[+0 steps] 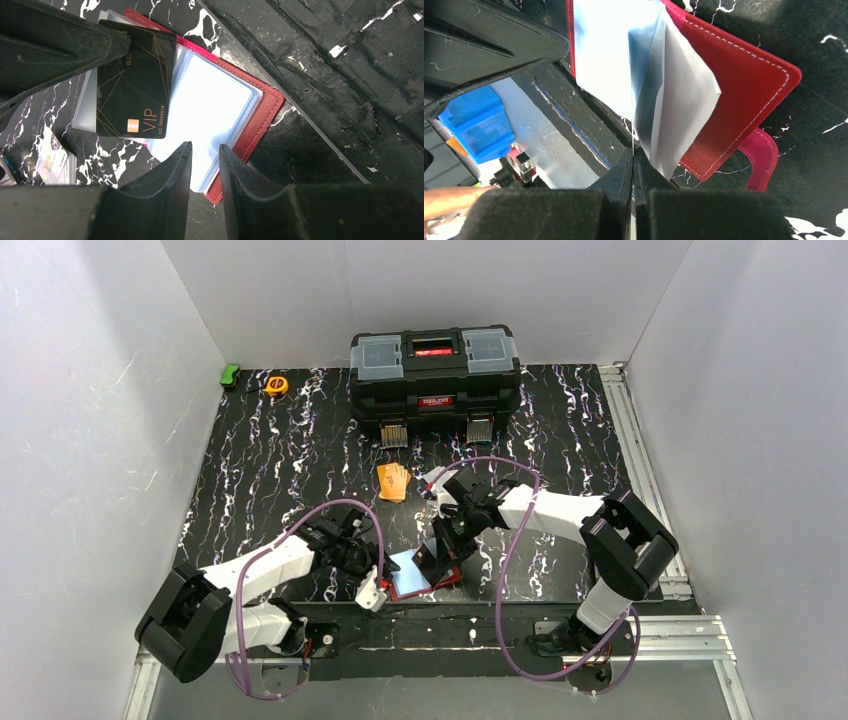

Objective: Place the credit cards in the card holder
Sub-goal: Insert the credit card into the card holder.

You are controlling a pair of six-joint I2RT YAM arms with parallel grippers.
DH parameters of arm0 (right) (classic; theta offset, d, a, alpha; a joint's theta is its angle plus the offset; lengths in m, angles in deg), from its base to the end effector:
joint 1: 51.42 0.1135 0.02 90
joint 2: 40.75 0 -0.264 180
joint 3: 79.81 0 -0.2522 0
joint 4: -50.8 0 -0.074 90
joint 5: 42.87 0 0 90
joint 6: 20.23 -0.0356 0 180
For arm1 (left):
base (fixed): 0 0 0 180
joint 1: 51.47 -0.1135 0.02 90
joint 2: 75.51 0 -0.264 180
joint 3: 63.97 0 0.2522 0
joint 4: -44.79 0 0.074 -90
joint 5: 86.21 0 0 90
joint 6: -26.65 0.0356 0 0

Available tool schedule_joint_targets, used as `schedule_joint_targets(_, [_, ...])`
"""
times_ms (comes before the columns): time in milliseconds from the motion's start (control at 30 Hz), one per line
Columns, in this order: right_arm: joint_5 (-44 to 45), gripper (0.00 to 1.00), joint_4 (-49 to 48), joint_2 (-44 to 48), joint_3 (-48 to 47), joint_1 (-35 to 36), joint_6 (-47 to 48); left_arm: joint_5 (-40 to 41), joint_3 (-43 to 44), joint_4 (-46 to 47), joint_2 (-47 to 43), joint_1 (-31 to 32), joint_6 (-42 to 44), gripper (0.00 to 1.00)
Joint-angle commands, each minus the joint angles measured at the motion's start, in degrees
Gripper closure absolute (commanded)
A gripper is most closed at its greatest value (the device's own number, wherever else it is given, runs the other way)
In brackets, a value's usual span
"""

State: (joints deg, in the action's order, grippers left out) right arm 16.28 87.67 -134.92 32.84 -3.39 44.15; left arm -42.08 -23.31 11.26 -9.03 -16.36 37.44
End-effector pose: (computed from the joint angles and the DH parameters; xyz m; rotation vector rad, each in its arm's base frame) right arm 0.1941 0.2431 0.1693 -0.7499 2.8193 1.0508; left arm 0.1424 -0.1313 0.1607 2.1720 0.5997 -0.4631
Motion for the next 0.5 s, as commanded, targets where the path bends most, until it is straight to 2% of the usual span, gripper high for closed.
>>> schedule_joint_targets(0, [-1.05,0.99,0.80,0.53,-0.53,-0.72,0.41,-1.44,-1.02,-0.53,0.68,0.56,2.27,0.75])
schedule_joint_targets(467, [-3.00,0.99,-0.17,1.49,1.81,-1.70,0.47,-0.07,-2.54,-0.57,-0.24,1.02,3.42,0.85])
